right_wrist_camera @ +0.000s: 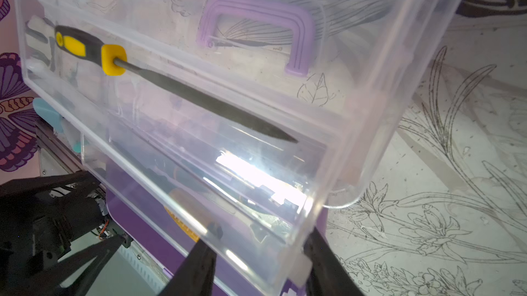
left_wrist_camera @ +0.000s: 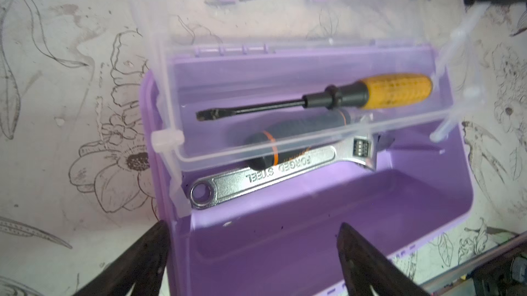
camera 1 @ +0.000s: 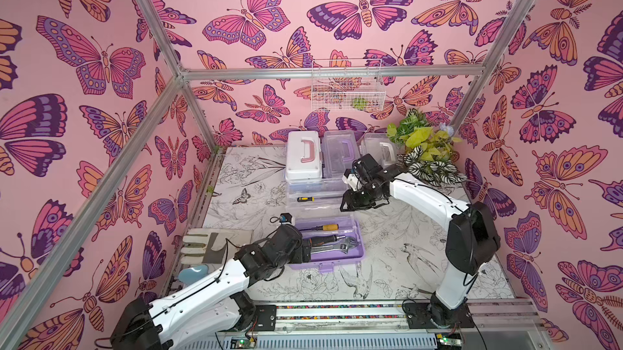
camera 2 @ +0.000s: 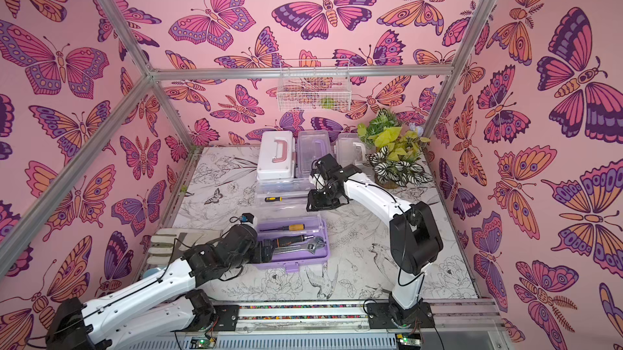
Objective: Close toolboxes
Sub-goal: Adjust the toolbox at the center of the board.
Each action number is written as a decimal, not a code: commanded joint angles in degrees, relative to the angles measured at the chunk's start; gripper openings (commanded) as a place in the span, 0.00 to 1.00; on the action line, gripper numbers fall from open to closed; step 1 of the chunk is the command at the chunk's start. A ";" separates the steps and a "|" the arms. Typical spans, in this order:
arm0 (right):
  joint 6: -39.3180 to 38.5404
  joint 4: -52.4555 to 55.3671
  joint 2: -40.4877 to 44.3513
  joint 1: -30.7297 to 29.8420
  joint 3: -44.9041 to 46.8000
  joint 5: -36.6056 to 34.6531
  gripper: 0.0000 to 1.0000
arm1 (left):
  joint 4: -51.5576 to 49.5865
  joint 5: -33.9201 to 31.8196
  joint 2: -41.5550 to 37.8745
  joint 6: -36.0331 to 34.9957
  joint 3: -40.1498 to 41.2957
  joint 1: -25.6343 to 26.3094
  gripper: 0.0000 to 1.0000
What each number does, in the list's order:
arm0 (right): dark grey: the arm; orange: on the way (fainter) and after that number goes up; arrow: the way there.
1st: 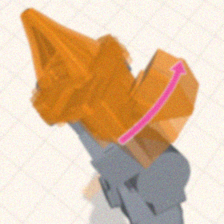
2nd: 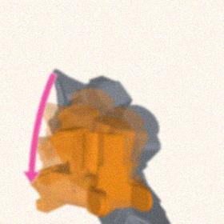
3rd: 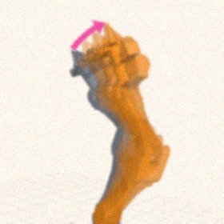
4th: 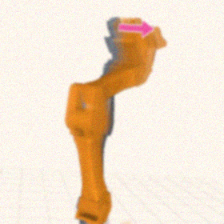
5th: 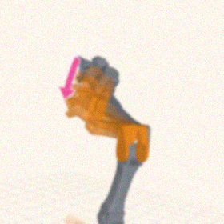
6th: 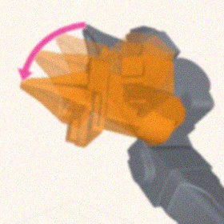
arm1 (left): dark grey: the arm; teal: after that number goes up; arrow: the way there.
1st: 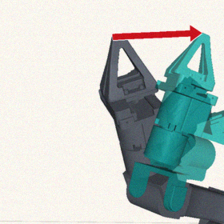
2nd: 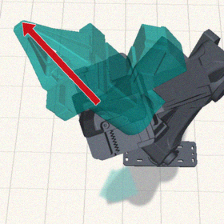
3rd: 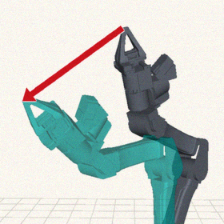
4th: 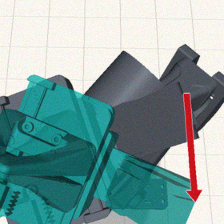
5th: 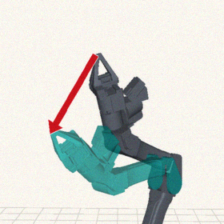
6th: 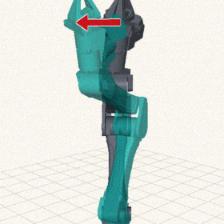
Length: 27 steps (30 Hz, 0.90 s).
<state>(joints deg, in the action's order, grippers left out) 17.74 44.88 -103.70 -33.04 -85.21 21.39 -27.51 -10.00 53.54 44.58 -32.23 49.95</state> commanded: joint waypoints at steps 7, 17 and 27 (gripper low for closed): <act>-0.54 2.25 -6.82 -5.33 -10.32 11.79 0.56 | 9.83 11.51 10.14 8.40 -2.74 10.67 0.97; 7.06 0.32 12.43 -0.99 3.61 -9.02 0.73 | 12.90 11.59 15.43 8.82 -6.97 14.81 1.00; 20.21 6.44 35.24 1.48 29.22 -19.11 0.82 | 18.31 16.41 23.53 6.98 -12.80 19.37 0.99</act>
<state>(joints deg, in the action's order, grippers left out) 30.89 47.59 -72.58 -31.53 -60.86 7.20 -12.62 1.91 74.76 51.92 -44.12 68.73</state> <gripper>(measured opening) 0.817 0.990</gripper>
